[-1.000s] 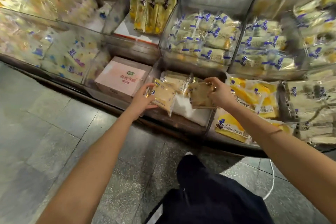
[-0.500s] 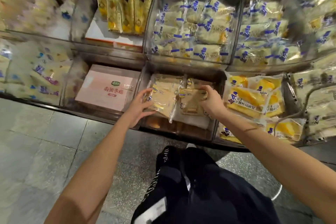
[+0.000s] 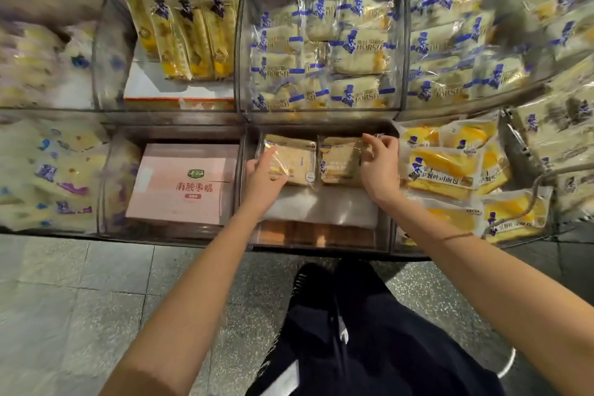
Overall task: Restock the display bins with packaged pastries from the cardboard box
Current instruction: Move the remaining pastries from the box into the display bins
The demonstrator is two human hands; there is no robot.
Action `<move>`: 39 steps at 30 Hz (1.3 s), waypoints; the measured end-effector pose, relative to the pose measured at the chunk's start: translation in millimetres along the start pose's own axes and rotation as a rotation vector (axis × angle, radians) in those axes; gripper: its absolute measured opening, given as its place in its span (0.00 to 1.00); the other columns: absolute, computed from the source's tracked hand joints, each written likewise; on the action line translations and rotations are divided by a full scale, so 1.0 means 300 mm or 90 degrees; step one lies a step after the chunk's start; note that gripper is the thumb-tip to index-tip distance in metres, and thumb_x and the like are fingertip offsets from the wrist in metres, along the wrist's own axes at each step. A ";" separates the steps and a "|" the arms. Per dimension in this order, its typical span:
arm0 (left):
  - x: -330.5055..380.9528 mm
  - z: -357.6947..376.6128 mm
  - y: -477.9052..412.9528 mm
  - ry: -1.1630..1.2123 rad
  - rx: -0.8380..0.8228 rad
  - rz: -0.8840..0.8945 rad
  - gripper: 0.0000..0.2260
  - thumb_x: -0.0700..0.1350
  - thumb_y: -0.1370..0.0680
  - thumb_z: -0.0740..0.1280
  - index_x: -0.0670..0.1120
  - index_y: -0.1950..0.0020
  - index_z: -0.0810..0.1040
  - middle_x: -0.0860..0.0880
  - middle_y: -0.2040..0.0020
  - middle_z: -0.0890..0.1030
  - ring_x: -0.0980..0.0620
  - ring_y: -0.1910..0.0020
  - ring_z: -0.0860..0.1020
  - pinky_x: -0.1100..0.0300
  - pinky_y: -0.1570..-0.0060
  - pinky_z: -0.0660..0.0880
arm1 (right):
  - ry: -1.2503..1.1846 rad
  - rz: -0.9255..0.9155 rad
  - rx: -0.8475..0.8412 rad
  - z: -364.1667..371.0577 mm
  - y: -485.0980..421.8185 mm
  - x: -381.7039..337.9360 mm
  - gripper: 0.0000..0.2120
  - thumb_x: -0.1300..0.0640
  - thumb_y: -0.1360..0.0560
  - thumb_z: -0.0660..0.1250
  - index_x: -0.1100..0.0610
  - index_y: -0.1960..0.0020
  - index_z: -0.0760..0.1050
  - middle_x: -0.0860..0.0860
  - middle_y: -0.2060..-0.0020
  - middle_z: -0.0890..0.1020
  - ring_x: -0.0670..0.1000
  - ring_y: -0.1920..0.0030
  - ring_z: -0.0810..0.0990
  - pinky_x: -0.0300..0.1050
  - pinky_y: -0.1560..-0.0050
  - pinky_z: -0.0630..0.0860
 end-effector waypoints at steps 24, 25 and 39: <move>0.144 0.031 -0.063 -0.633 -0.034 0.207 0.32 0.59 0.25 0.69 0.58 0.24 0.62 0.43 0.26 0.64 0.40 0.30 0.66 0.42 0.31 0.62 | 0.372 -0.225 -0.296 0.168 -0.005 -0.029 0.44 0.52 0.27 0.73 0.48 0.20 0.48 0.58 0.24 0.57 0.62 0.22 0.45 0.60 0.25 0.53; 0.168 0.022 -0.054 -0.645 -0.012 0.241 0.31 0.59 0.25 0.69 0.57 0.24 0.63 0.44 0.27 0.66 0.42 0.30 0.66 0.42 0.29 0.60 | 0.346 -0.234 -0.293 0.158 -0.003 -0.039 0.45 0.52 0.27 0.73 0.49 0.20 0.49 0.58 0.24 0.58 0.61 0.22 0.46 0.59 0.24 0.51; 0.533 -0.079 0.014 -0.452 0.036 0.407 0.24 0.50 0.20 0.65 0.53 0.24 0.64 0.48 0.31 0.72 0.47 0.32 0.68 0.48 0.32 0.66 | 0.161 -0.265 -0.155 -0.148 0.000 -0.248 0.31 0.48 0.24 0.70 0.52 0.25 0.65 0.55 0.26 0.63 0.55 0.26 0.62 0.52 0.26 0.61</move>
Point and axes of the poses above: each hand's wrist, its own y-axis away from the middle knuckle, its own z-axis out of the palm, x = y × z, the point moved 10 cm from there along -y, towards the middle knuckle
